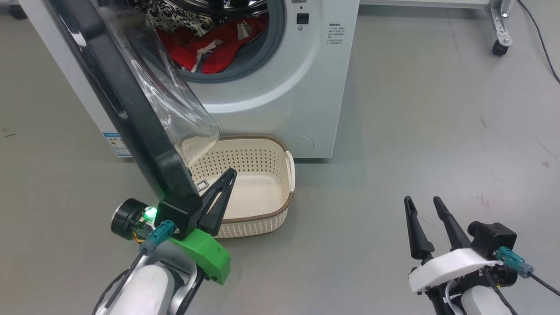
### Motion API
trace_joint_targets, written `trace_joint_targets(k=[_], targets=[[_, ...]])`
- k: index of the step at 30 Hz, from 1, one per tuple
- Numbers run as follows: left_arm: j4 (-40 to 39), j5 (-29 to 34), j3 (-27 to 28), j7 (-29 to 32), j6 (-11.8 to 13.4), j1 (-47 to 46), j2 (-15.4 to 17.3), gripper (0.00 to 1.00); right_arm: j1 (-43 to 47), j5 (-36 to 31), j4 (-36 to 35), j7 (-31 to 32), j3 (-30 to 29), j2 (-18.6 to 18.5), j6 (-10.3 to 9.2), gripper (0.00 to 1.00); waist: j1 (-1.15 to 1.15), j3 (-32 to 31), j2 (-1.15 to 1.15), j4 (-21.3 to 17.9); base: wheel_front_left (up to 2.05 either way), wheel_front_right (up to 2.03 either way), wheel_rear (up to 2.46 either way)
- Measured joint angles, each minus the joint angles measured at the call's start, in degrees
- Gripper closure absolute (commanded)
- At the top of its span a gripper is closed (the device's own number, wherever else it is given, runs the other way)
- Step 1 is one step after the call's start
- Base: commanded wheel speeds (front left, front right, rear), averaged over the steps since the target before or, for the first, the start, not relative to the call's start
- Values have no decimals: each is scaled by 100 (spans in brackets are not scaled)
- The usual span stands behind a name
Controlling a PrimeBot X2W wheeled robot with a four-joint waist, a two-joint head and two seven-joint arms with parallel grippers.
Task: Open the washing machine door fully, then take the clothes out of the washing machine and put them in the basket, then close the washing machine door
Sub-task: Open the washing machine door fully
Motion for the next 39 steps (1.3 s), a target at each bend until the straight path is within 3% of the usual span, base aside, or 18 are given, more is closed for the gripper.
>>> trace_joint_targets(k=[16, 39], targets=[[506, 0, 309, 153, 380, 54, -29, 100, -12, -51, 69, 0, -42, 33, 52, 0, 0, 102, 0, -38, 0, 0, 0], [872, -98, 219, 60, 436, 43, -136, 100, -5, -60, 151, 0, -250, 64, 102, 0, 0, -4, 0, 278, 0, 0, 0]])
